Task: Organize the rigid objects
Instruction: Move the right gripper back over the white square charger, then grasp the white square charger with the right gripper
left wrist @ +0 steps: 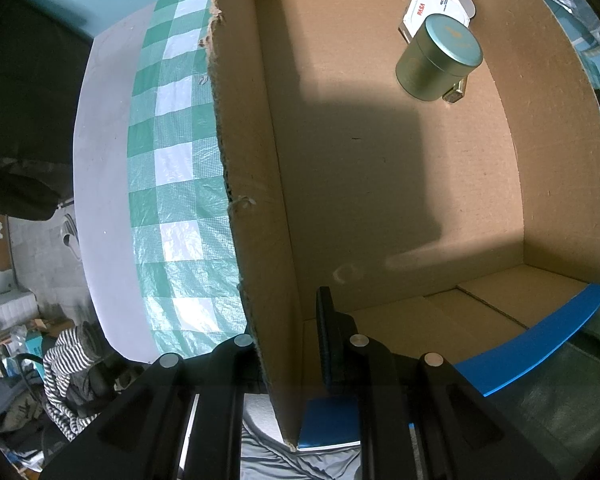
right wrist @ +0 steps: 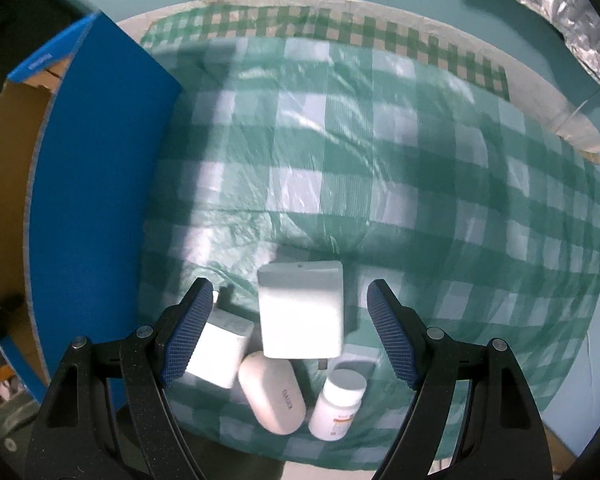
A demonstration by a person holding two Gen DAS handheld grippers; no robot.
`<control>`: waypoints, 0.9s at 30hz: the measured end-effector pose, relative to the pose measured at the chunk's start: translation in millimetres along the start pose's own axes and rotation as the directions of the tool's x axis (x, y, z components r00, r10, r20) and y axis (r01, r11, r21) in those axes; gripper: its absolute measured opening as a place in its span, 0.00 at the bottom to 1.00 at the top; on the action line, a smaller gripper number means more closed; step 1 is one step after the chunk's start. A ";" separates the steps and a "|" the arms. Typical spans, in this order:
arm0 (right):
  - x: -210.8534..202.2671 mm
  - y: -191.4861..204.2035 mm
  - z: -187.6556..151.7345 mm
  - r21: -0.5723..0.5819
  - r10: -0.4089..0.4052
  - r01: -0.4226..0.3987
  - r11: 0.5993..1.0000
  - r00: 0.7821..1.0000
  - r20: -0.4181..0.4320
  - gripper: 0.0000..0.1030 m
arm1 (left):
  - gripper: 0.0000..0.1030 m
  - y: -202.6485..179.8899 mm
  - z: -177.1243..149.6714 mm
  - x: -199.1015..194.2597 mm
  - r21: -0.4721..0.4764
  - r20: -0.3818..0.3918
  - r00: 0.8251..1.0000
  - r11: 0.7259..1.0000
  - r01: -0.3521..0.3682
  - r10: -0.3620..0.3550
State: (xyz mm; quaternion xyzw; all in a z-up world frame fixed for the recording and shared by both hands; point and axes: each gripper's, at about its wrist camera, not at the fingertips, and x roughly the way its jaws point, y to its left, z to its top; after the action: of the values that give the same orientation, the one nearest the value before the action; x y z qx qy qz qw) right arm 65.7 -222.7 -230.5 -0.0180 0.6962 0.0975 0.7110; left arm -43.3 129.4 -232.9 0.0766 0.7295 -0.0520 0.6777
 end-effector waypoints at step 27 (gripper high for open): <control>33.9 20.1 -25.4 -0.042 -0.101 0.101 0.994 0.995 0.000 0.50 | 0.17 -0.4 -2.2 2.0 -0.002 0.002 1.000 1.000 0.001 -0.001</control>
State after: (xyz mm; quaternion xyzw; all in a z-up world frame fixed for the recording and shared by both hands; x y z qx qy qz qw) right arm 37.7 -203.2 -262.7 -0.0683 0.6930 0.0758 0.7137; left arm -45.6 129.5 -234.8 0.0754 0.7288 -0.0516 0.6786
